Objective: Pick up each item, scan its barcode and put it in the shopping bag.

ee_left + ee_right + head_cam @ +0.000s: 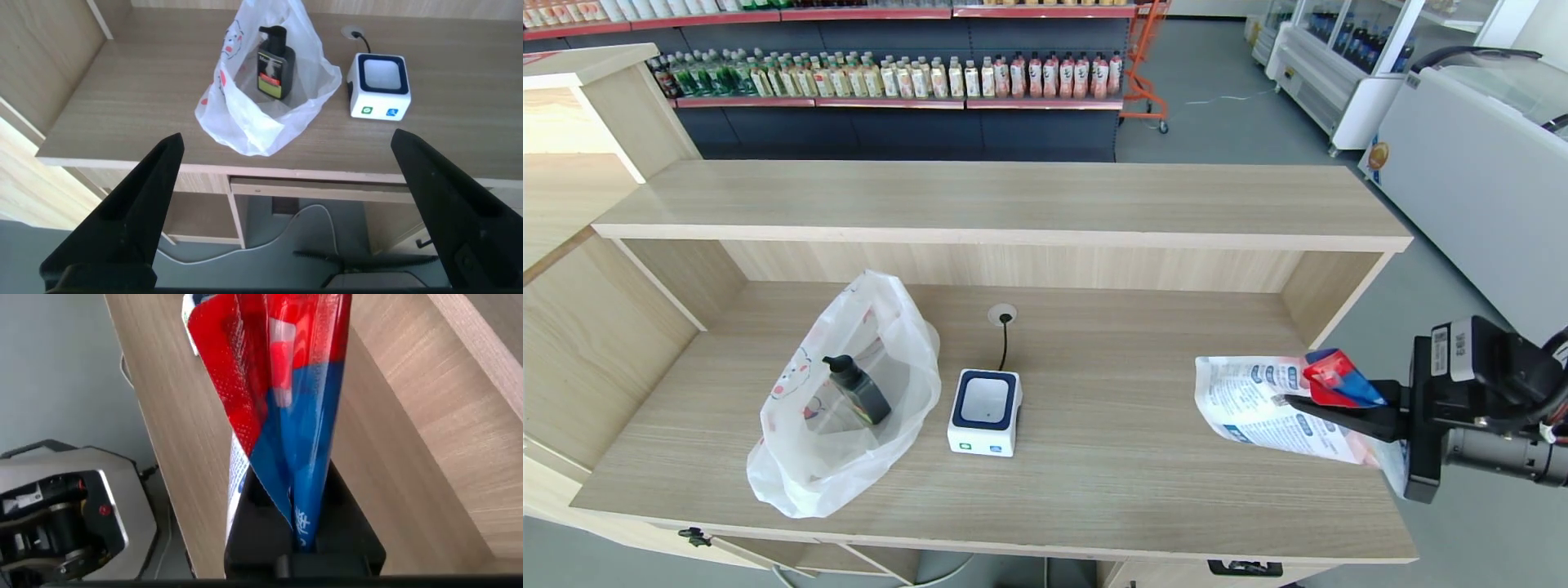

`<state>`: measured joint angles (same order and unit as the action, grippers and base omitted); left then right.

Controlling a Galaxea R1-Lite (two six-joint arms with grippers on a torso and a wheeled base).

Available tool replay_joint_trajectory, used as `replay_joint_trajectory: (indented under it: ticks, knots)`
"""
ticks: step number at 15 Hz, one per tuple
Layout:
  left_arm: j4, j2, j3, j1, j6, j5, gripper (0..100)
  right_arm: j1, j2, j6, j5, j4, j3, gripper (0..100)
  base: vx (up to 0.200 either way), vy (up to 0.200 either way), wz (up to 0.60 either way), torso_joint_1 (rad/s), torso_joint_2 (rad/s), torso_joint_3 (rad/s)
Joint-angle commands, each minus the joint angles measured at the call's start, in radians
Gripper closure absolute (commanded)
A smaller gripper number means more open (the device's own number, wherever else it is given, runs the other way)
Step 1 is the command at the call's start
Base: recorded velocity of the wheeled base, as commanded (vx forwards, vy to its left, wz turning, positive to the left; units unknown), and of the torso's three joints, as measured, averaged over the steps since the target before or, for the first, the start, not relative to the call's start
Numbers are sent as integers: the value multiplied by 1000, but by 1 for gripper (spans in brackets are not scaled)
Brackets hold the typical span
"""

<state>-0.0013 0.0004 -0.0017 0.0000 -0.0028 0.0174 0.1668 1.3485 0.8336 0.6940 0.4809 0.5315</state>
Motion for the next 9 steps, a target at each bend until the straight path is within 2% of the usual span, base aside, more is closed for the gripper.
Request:
replay_joint_trajectory:
  ticks: [1, 4, 8, 9]
  knots:
    - [0, 0, 0, 0, 0, 1, 0, -15, 15, 24, 9, 45, -30, 100, 0, 0, 0, 0, 0, 0]
    - [0, 0, 0, 0, 0, 1, 0, -10, 35, 41, 25, 120, -65, 100, 0, 0, 0, 0, 0, 0]
    - [0, 0, 0, 0, 0, 1, 0, -12, 32, 35, 70, 120, -67, 100, 0, 0, 0, 0, 0, 0]
    - [0, 0, 0, 0, -2, 1, 0, -12, 34, 25, 85, 120, -65, 100, 0, 200, 0, 2, 2, 2]
